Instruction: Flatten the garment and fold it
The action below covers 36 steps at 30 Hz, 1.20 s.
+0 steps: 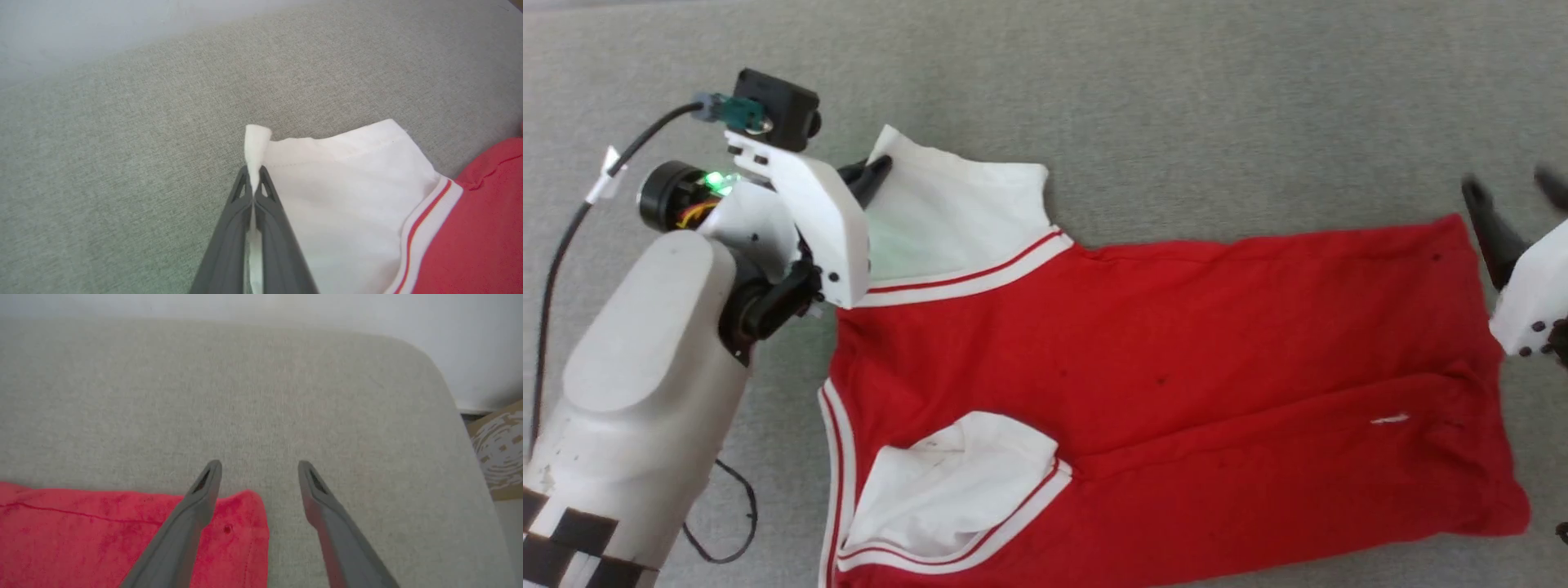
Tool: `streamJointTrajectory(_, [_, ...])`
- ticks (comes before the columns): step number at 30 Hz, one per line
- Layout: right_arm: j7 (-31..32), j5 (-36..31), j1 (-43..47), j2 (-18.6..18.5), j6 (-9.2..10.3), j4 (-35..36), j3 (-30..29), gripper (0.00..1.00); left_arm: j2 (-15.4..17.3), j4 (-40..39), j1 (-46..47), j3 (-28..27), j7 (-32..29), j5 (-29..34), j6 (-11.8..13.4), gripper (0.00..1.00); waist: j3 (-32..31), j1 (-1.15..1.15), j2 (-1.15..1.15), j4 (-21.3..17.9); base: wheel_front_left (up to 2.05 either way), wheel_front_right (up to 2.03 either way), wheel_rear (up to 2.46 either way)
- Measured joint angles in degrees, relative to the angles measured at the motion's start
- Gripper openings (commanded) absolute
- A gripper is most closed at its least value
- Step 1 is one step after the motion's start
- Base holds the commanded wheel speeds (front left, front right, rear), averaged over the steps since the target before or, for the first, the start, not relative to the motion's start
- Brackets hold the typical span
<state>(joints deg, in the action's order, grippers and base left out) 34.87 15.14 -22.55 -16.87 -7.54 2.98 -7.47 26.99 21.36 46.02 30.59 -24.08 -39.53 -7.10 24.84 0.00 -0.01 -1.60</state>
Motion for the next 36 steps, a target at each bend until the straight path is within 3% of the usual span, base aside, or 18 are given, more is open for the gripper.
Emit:
streamJointTrajectory(4, [10.09,1.21,-0.63,-0.87,0.01,-2.80,-1.41,1.00,-0.49,0.55,0.45,0.99,0.82,-0.36,0.00,0.00,1.09,0.01,0.00,1.32,0.00,0.00,0.00])
streamJointTrajectory(10, [15.41,2.42,-0.71,0.08,0.01,-2.86,-3.15,1.00,-0.76,1.99,1.66,2.21,1.51,-1.00,0.00,0.00,2.49,0.00,0.00,2.91,0.00,0.00,0.00])
streamJointTrajectory(11, [16.04,2.42,-0.68,0.41,0.01,-2.93,-3.35,0.44,-0.75,2.20,1.72,2.40,1.65,-1.21,0.00,0.00,2.67,0.01,0.00,3.09,0.00,0.00,0.00])
streamJointTrajectory(12, [16.52,2.41,-0.68,0.65,0.01,-2.93,-3.55,0.22,-0.76,2.36,1.92,2.60,1.80,-1.48,0.00,0.00,2.83,0.01,0.00,3.24,0.00,0.00,0.00])
streamJointTrajectory(13, [16.52,2.41,-0.68,0.65,0.01,-2.93,-3.55,0.22,-0.76,2.36,1.92,2.60,1.80,-1.48,0.00,0.00,2.83,0.01,0.00,3.24,0.00,0.00,0.00])
streamJointTrajectory(14, [16.57,2.00,-0.69,1.08,0.00,-2.60,-4.21,0.00,-0.73,2.53,2.63,2.85,2.11,-1.92,0.00,0.00,3.12,0.00,0.00,3.45,0.00,0.00,0.00])
streamJointTrajectory(18, [13.28,0.31,-0.97,1.27,0.00,-2.13,-4.23,0.00,-0.27,2.64,4.05,2.78,5.31,-1.81,0.00,0.00,3.26,0.01,0.00,3.44,0.00,0.00,0.00])
streamJointTrajectory(27, [3.22,-0.86,-2.82,-0.87,0.00,-3.91,-0.77,0.00,1.09,1.83,5.14,0.65,20.27,0.14,0.00,0.00,-0.45,0.01,0.01,2.90,0.00,0.00,0.00])
streamJointTrajectory(36, [-3.03,3.24,6.92,-1.51,0.00,-2.87,0.49,0.00,6.06,-9.59,-12.01,1.16,30.20,-0.29,0.60,0.00,-5.82,-0.01,0.01,2.85,0.00,0.00,0.00])
